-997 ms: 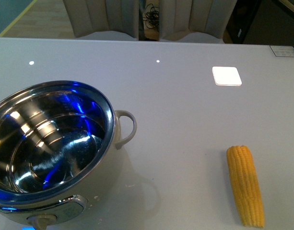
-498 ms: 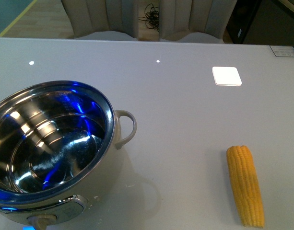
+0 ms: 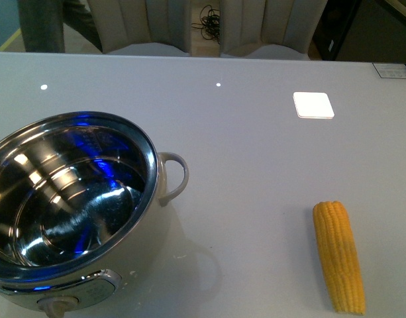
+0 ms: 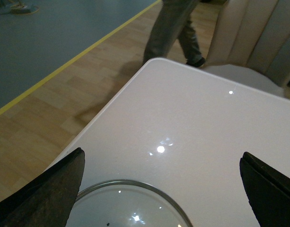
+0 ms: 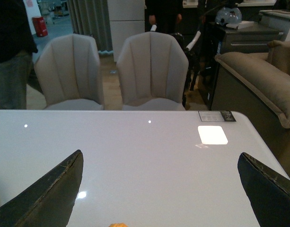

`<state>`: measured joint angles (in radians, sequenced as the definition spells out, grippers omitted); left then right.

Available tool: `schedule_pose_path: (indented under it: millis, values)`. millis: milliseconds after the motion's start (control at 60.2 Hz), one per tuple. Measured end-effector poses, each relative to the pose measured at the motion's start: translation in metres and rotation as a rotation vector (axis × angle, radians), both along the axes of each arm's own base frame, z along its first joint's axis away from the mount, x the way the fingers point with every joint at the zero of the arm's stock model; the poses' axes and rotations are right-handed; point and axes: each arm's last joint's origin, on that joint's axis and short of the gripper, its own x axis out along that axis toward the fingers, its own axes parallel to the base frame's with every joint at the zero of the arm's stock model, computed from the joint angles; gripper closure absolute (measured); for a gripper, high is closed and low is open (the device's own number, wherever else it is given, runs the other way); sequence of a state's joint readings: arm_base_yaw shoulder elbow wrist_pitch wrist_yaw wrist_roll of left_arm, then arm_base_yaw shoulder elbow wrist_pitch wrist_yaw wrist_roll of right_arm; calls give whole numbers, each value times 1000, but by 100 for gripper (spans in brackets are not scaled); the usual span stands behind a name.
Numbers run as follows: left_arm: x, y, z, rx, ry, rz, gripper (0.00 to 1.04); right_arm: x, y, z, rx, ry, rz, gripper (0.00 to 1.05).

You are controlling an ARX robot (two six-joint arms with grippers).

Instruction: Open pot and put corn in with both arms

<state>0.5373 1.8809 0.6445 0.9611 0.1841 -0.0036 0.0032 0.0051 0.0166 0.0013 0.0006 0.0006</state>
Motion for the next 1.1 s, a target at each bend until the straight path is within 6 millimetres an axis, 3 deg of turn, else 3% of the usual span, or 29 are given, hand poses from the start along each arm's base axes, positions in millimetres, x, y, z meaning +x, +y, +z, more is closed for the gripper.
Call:
schedule_pose_path:
  millis: [282, 548, 681, 831, 1096]
  values:
    - [-39, -37, 60, 29, -76, -83, 7, 0, 0, 0, 0, 0, 0, 9]
    - [-83, -80, 82, 5, -81, -161, 7, 0, 0, 0, 0, 0, 0, 9]
    - [-95, -91, 86, -3, -93, -178, 7, 0, 0, 0, 0, 0, 0, 9]
    - [-109, -112, 81, 75, -241, -334, 33, 0, 0, 0, 0, 0, 0, 9]
    - [-131, -137, 68, 86, -248, -342, 79, 0, 0, 0, 0, 0, 0, 9]
